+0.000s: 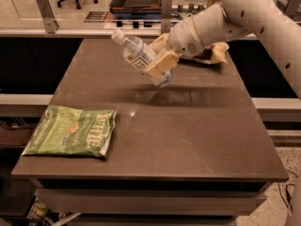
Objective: Place blue plastic bottle upright
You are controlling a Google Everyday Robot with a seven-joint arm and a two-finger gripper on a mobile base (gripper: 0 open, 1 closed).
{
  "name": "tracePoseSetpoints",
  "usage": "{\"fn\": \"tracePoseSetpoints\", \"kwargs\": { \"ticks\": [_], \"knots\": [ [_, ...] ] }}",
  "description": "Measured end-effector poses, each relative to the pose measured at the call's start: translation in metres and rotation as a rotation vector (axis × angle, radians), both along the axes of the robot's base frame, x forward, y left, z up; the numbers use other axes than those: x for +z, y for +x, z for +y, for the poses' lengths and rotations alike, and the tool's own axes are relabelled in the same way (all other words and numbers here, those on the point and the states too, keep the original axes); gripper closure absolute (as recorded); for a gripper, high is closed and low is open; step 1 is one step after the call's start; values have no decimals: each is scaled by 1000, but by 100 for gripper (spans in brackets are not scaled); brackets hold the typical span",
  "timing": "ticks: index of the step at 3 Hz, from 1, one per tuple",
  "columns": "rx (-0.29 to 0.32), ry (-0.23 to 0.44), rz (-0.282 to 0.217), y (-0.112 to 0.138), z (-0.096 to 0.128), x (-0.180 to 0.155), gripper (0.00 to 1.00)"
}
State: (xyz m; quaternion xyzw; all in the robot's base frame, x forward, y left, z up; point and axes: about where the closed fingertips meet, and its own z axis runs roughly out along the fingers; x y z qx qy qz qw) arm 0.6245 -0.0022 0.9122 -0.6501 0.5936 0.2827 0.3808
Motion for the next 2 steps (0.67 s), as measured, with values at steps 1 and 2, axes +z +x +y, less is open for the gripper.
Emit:
{"fn": "tracePoseSetpoints", "kwargs": {
  "ticks": [1, 2],
  "knots": [
    [2, 60, 9, 3, -1, -14, 100],
    [-9, 123, -1, 12, -8, -14, 100]
  ]
}}
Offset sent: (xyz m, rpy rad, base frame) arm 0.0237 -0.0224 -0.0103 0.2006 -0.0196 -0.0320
